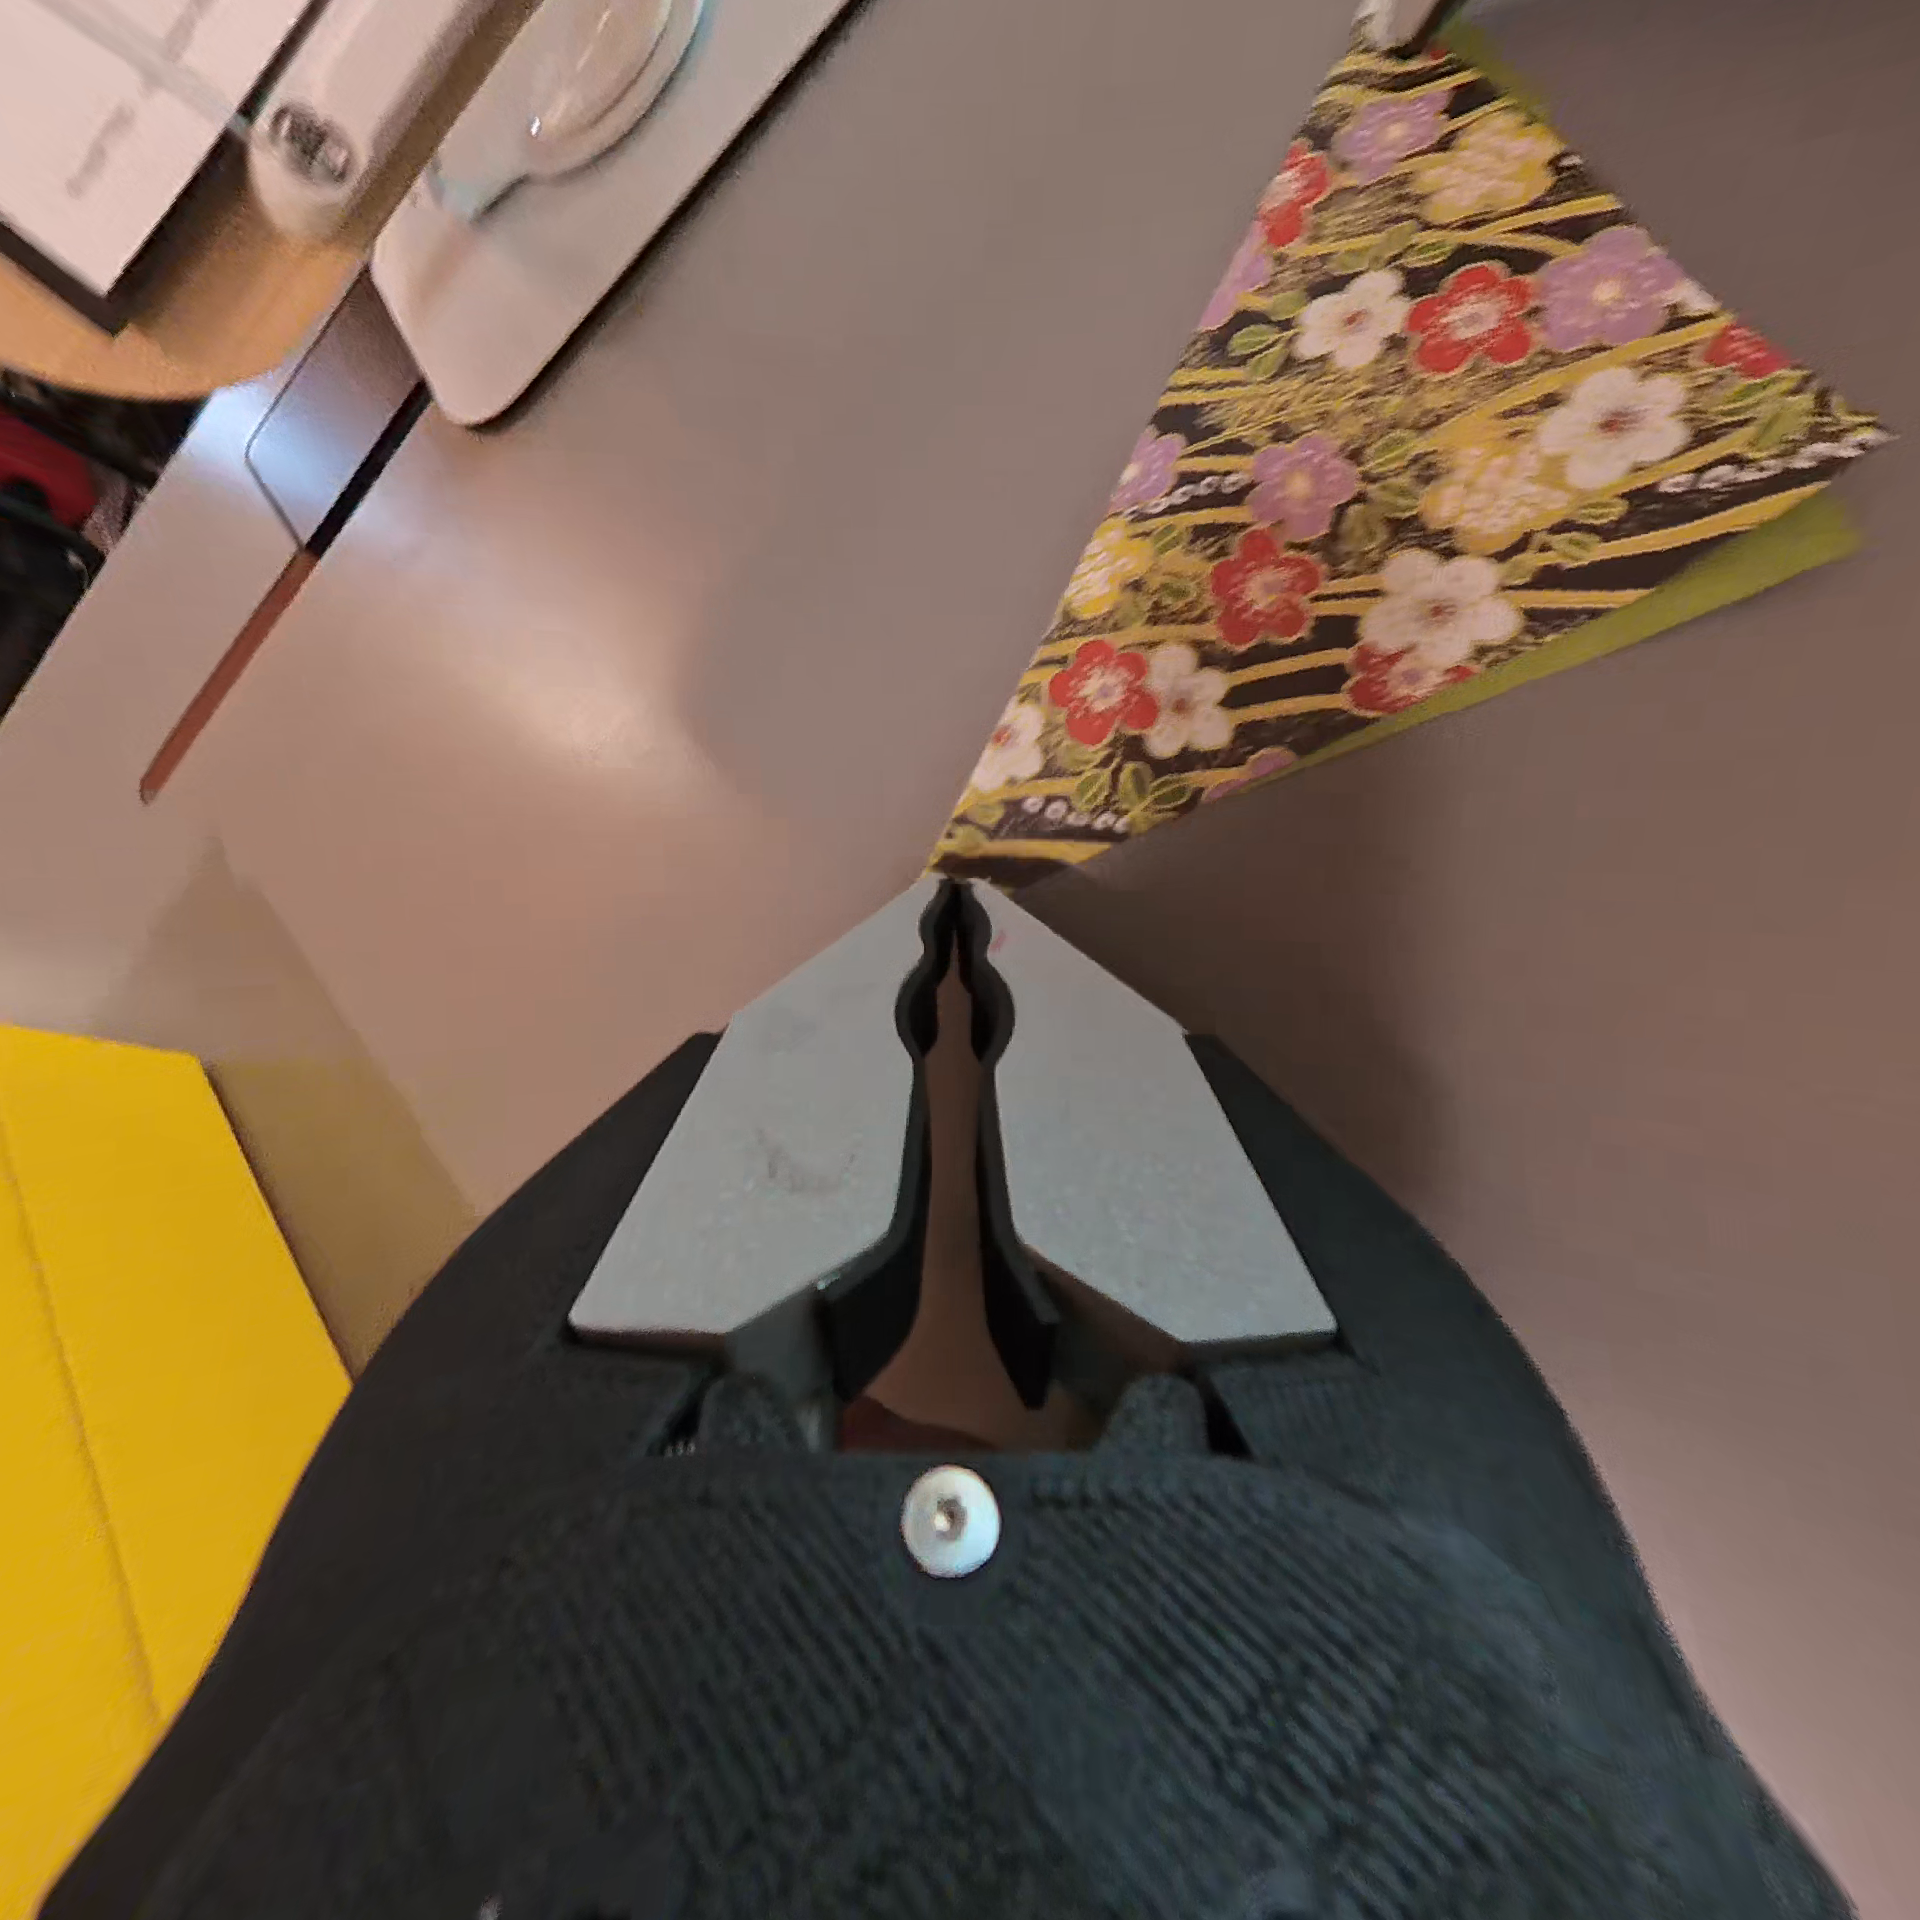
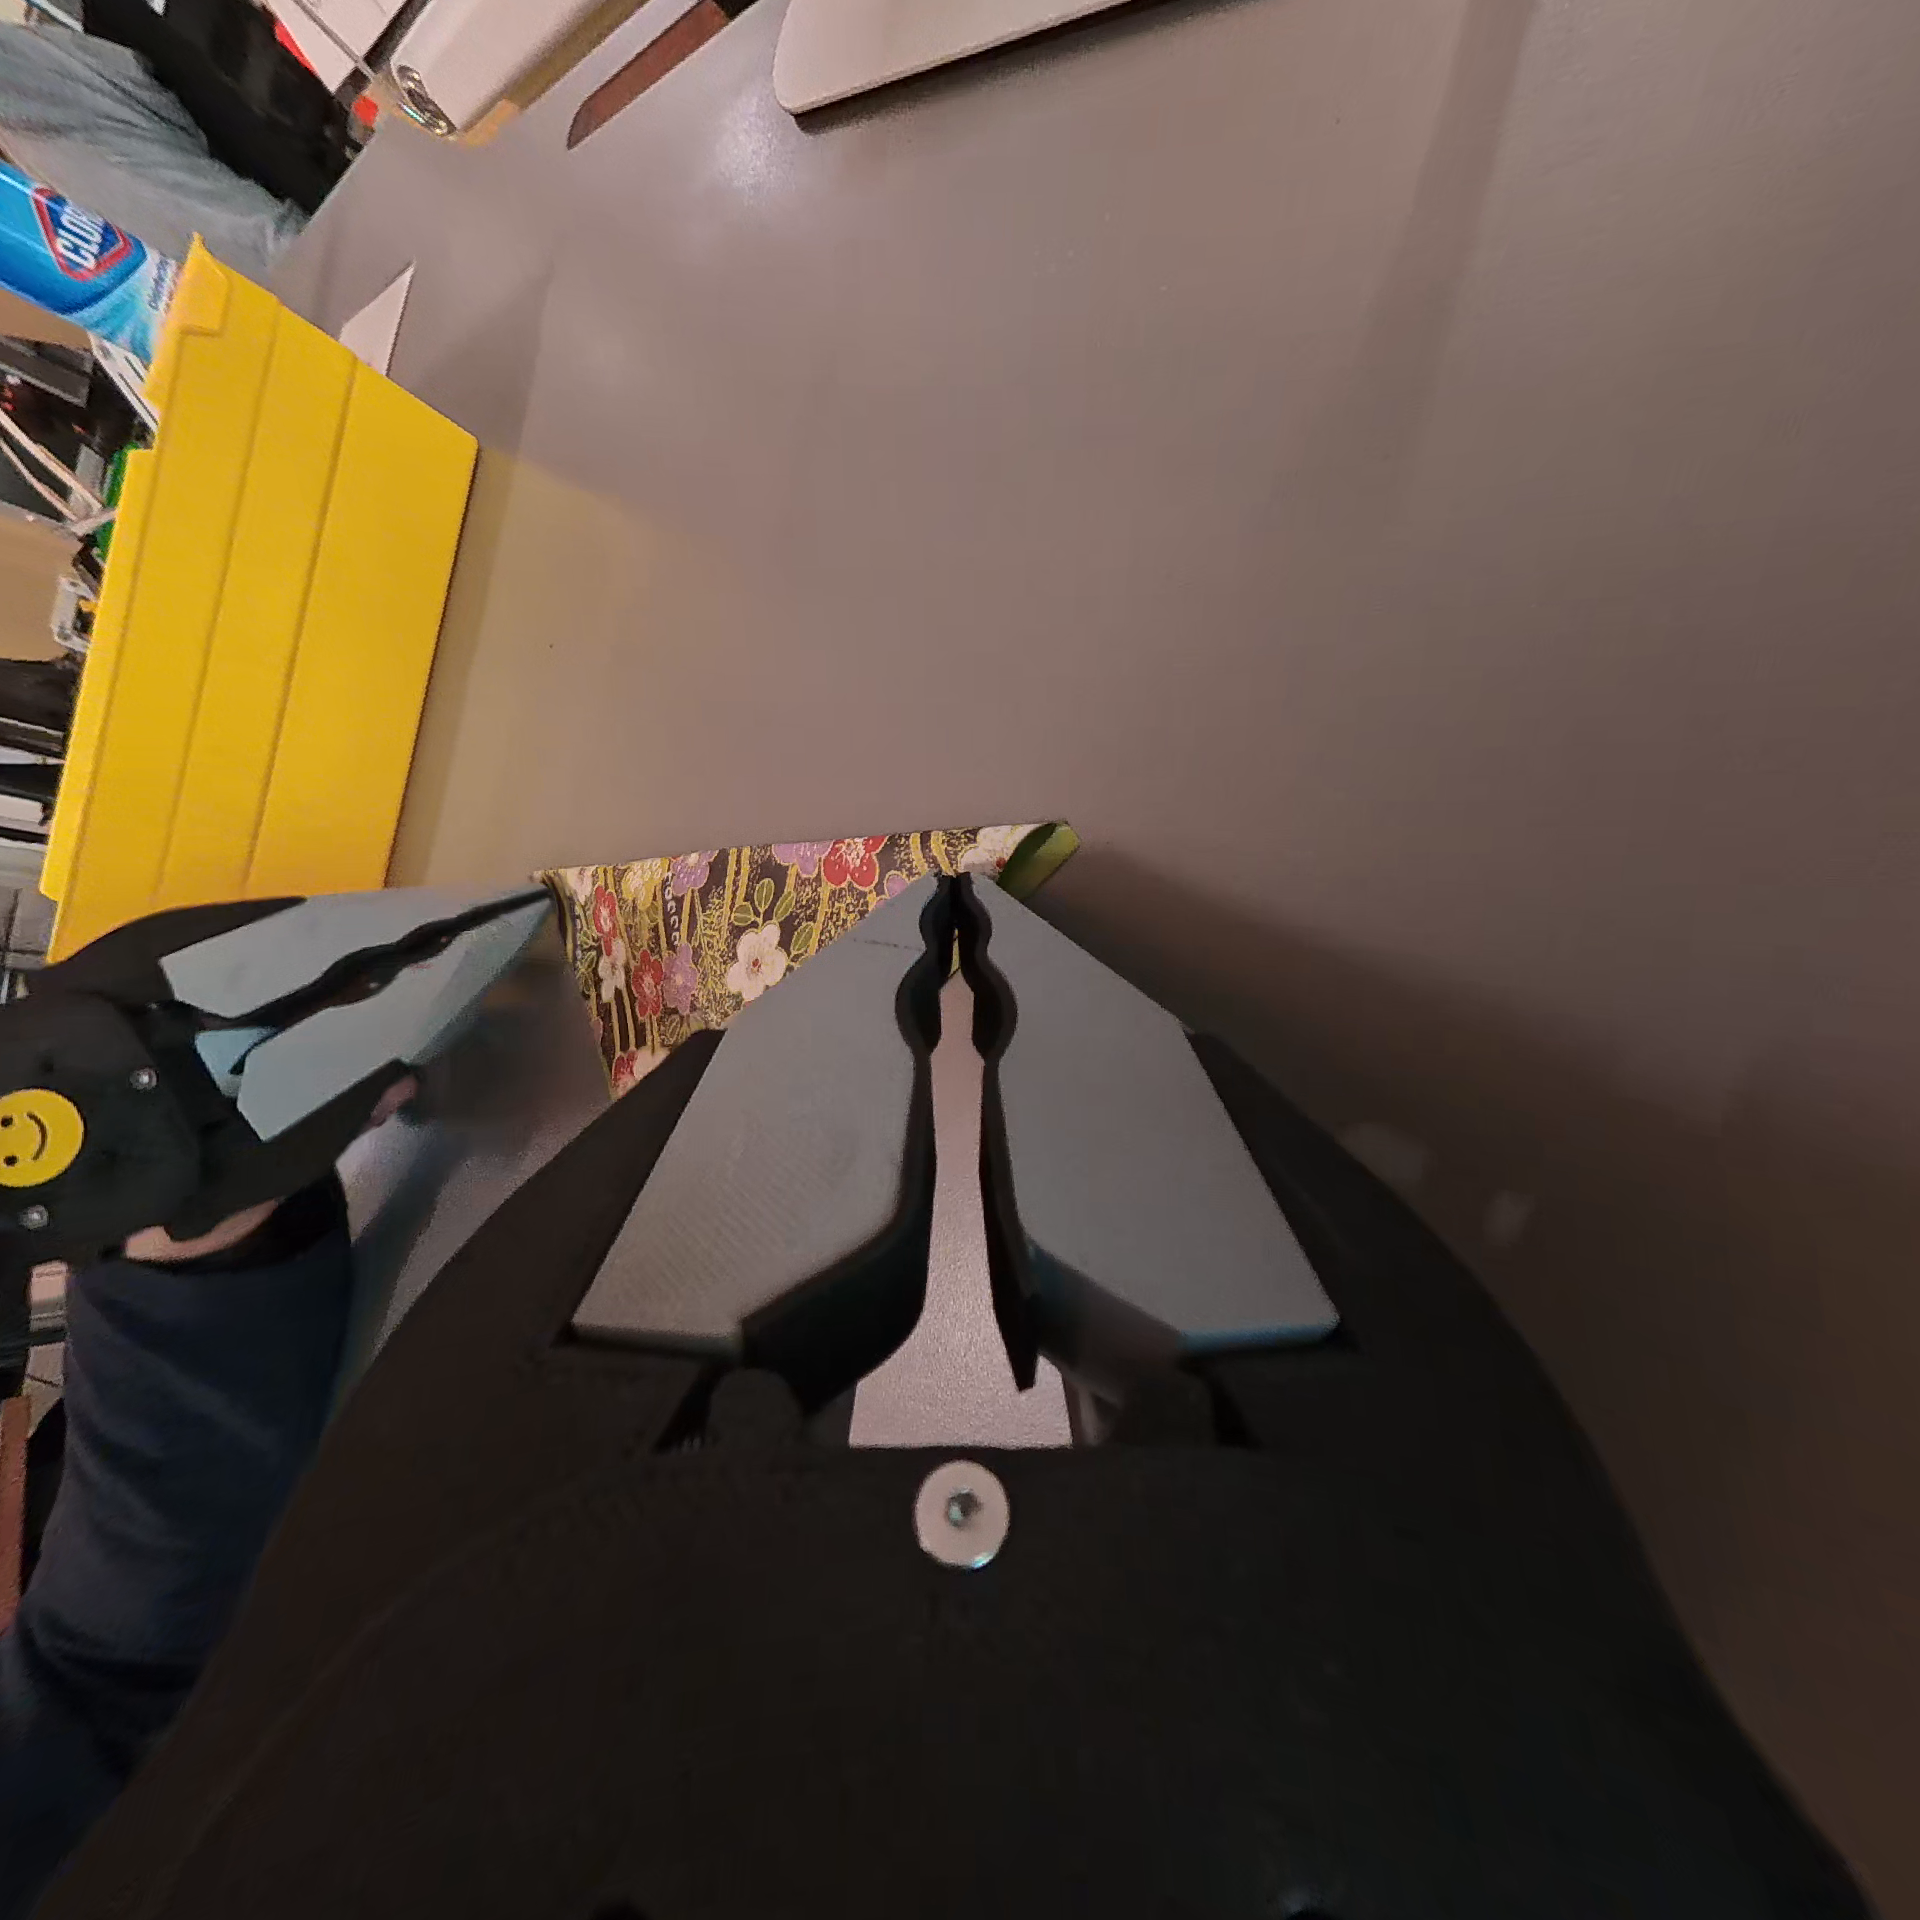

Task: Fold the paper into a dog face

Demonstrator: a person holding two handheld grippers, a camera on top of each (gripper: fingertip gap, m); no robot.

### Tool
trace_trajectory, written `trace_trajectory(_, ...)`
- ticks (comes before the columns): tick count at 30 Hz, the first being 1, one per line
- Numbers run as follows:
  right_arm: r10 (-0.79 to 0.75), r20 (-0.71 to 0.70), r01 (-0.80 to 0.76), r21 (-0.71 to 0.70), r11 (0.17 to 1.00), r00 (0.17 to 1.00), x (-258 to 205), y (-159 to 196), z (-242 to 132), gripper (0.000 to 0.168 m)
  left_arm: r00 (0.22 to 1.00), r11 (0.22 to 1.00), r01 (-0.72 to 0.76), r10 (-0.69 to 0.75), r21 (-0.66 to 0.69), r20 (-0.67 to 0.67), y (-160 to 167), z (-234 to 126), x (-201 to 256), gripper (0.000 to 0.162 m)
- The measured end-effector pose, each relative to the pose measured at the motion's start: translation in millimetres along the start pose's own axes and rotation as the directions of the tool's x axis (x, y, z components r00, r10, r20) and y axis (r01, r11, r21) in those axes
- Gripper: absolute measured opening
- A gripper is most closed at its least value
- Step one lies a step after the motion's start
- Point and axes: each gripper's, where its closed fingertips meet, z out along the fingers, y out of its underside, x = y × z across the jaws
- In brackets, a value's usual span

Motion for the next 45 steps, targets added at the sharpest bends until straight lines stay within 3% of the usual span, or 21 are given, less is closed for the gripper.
trace_trajectory(1,-0.002,0.000,0.002,-0.001,1.000,1.000,0.1,0.0,0.0,0.000,1.000,1.000,0.024,-0.024,-0.008,0.004,3.4,-0.4,-4.7,0.000)
trace_trajectory(10,-0.016,-0.007,0.016,-0.001,1.000,1.000,-0.2,-0.3,-0.2,0.000,0.986,0.987,0.154,-0.151,-0.046,0.069,22.3,-3.8,-33.8,0.000)
trace_trajectory(15,-0.061,-0.027,0.061,0.000,0.998,0.998,-2.7,-0.9,0.2,0.000,0.968,0.984,0.158,-0.171,0.081,0.184,1.9,-11.2,-52.3,0.000)
trace_trajectory(21,-0.143,0.125,0.118,0.185,0.976,0.982,-42.8,-30.5,-31.4,0.000,0.927,0.971,0.158,-0.209,0.181,0.312,-10.5,-23.1,-75.2,0.000)
trace_trajectory(27,-0.262,0.190,0.200,0.293,0.935,0.946,-49.6,-48.7,-66.1,0.000,0.926,0.934,0.260,-0.313,0.245,0.210,-14.9,-24.6,-72.8,0.000)
trace_trajectory(32,-0.334,0.214,0.286,0.227,0.931,0.918,-37.2,-38.6,-60.3,0.000,0.982,0.943,0.134,-0.167,0.306,0.084,-42.8,-29.3,-34.2,0.000)
trace_trajectory(38,-0.474,0.102,0.457,0.153,0.876,0.875,-21.1,-28.8,-42.8,0.000,0.994,0.913,0.060,-0.018,0.404,-0.106,-71.3,-41.0,20.4,0.000)
trace_trajectory(45,-0.631,0.197,0.633,0.061,0.772,0.750,-43.6,7.4,-30.8,0.000,0.995,0.941,0.005,0.030,0.337,-0.098,-85.0,-20.9,29.9,0.000)
